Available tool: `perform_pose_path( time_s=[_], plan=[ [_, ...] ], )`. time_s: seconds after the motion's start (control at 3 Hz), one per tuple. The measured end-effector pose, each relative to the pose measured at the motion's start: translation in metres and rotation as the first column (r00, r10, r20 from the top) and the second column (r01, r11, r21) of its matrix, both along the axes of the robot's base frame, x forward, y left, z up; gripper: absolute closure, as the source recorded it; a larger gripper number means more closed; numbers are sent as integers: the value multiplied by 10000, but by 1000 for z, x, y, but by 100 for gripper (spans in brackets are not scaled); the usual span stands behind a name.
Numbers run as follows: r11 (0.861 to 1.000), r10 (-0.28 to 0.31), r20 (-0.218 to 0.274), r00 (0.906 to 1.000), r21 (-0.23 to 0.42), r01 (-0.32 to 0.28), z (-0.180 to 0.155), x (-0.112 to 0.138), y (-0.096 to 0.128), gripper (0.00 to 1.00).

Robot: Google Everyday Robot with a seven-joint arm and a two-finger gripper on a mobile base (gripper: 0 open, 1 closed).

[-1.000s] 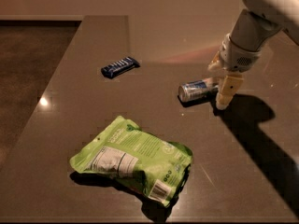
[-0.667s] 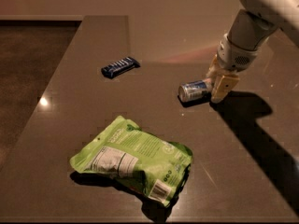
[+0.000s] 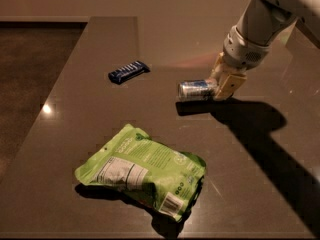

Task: Move redbull can near green rice chip bag

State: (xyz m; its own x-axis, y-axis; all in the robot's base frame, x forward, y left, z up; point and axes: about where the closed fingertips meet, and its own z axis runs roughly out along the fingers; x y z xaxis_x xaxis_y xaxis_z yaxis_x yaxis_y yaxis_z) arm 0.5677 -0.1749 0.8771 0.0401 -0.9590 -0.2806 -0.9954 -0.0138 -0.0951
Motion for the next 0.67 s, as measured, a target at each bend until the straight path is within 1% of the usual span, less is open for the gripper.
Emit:
perform_pose_path(
  time_s=[0.33, 0.67],
  plan=[
    [9957, 808, 53, 9967, 458, -809, 8, -12, 32, 100],
    [9854, 1560, -94, 9877, 712, -1549, 4, -27, 61, 100]
  ],
)
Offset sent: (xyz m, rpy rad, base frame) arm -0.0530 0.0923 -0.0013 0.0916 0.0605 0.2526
